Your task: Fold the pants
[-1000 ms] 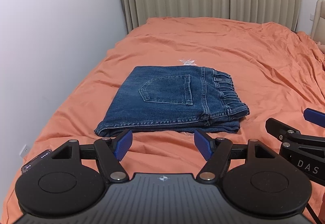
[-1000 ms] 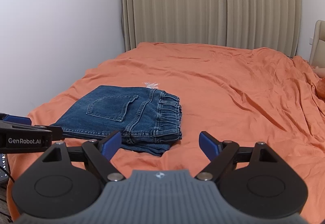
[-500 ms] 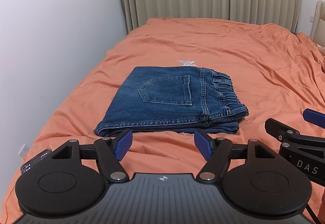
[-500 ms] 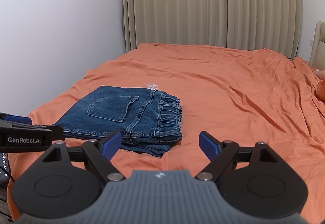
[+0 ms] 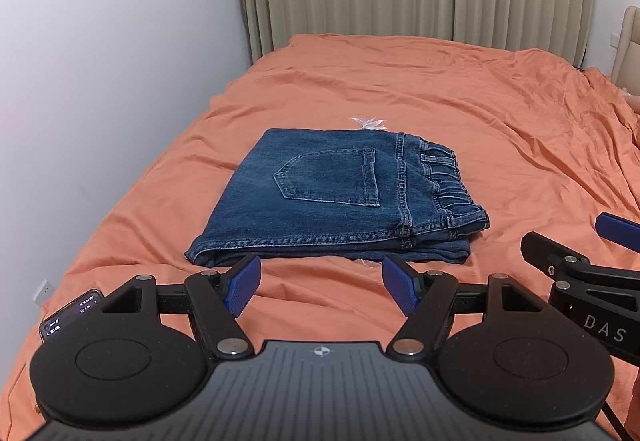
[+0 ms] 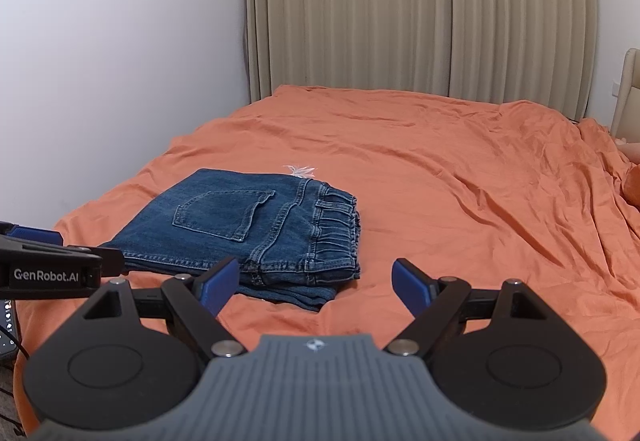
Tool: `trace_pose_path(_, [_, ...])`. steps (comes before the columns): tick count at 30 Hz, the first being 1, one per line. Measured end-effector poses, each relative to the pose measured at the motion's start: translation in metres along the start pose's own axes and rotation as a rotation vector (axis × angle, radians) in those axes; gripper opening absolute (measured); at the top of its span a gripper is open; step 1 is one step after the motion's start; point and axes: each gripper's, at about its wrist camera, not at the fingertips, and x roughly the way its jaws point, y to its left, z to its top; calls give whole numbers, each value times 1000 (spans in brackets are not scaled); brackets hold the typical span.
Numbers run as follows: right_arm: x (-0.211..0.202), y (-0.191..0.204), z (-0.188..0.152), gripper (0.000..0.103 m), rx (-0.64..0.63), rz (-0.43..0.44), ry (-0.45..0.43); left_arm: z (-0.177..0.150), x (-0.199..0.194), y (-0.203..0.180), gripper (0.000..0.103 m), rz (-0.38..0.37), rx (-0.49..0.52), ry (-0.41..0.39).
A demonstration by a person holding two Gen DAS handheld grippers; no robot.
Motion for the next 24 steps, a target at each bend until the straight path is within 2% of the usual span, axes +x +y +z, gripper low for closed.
trace_pose_path(24, [-2, 1, 1, 80, -4, 3, -4, 0, -4, -2, 81, 14, 6, -12])
